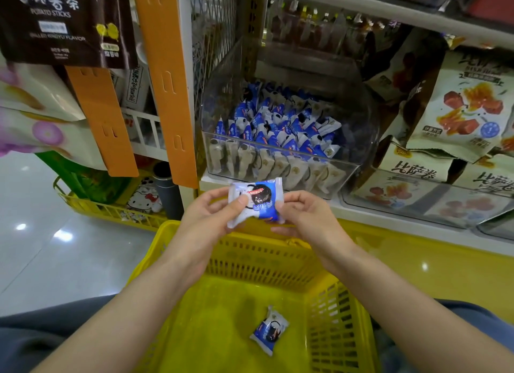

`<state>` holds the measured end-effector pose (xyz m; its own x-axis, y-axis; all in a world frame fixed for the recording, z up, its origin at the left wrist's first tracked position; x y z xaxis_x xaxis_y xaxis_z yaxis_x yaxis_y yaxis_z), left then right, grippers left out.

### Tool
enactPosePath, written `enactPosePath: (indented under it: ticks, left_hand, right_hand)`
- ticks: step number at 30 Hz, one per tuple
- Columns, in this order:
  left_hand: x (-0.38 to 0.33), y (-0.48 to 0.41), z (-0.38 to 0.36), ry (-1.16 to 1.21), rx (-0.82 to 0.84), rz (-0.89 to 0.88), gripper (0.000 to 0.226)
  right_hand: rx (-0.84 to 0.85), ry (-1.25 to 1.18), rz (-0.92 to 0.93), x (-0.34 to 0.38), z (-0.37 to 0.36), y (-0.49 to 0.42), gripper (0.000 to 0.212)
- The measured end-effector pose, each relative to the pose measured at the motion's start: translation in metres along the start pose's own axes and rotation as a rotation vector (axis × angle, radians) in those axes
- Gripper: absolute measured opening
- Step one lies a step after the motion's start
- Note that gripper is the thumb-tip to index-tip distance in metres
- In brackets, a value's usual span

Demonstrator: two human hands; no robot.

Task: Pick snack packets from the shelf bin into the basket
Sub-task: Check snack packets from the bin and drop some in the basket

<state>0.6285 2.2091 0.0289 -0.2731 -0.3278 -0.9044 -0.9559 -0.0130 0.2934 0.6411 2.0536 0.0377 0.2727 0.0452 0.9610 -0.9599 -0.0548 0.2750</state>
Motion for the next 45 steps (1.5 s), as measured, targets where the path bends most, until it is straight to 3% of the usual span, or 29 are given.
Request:
enactPosePath:
  ticks: [3,7,11,13,17,23,29,33,39,42,45]
  left_hand:
    - [-0.001,-0.001,0.004,-0.024,-0.032,-0.048,0.018]
    - [0.001,0.000,0.004,-0.100,-0.014,-0.095,0.016]
    - [-0.008,0.003,0.001,-0.346,-0.052,-0.262,0.012]
    - [-0.011,0.005,-0.003,-0.464,-0.035,-0.323,0.015]
    - [-0.012,0.008,-0.008,-0.507,-0.012,-0.364,0.015]
    - [-0.011,0.004,-0.003,-0.359,-0.031,-0.291,0.010]
    - [-0.007,0.006,-0.008,-0.391,0.025,-0.243,0.011]
    - [-0.006,0.004,-0.010,-0.398,0.043,-0.223,0.010]
    - [-0.016,0.008,-0.006,-0.569,-0.084,-0.382,0.018]
    - [-0.007,0.005,-0.007,-0.526,-0.018,-0.251,0.019]
    - [0.009,0.001,-0.013,-0.310,0.078,0.068,0.040]
  right_hand:
    - [0.107,0.162,-0.043,-0.009,-0.013,0.004,0.014]
    - [0.196,0.274,-0.088,-0.017,-0.023,0.007,0.025]
    - [0.156,0.669,0.153,-0.001,-0.021,0.004,0.056]
    - [0.162,0.646,0.260,0.009,-0.025,0.007,0.047]
    - [0.144,0.498,0.352,0.019,-0.025,0.011,0.012]
    - [0.076,0.302,0.281,0.016,-0.018,0.007,0.009]
    - [0.034,0.651,0.536,0.028,-0.020,0.018,0.002]
    - [-0.027,0.899,0.724,0.039,-0.023,0.027,0.010]
    - [-0.178,0.786,0.741,0.050,-0.004,0.026,0.005]
    - [-0.247,0.664,0.752,0.056,0.006,0.028,0.003]
    - [-0.155,0.684,0.819,0.058,-0.002,0.031,0.002]
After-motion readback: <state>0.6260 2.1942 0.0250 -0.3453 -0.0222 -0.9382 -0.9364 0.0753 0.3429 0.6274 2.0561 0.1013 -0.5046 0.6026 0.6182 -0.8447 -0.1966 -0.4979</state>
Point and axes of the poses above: each hand's wrist, its own y-axis away from the middle knuckle, its own z-axis out of the back of the hand, x = y × z, the point moved 7 cm from there along -y, towards the middle knuckle, and after that the axes turned 2 degrees about z, right-handed, at the moved point
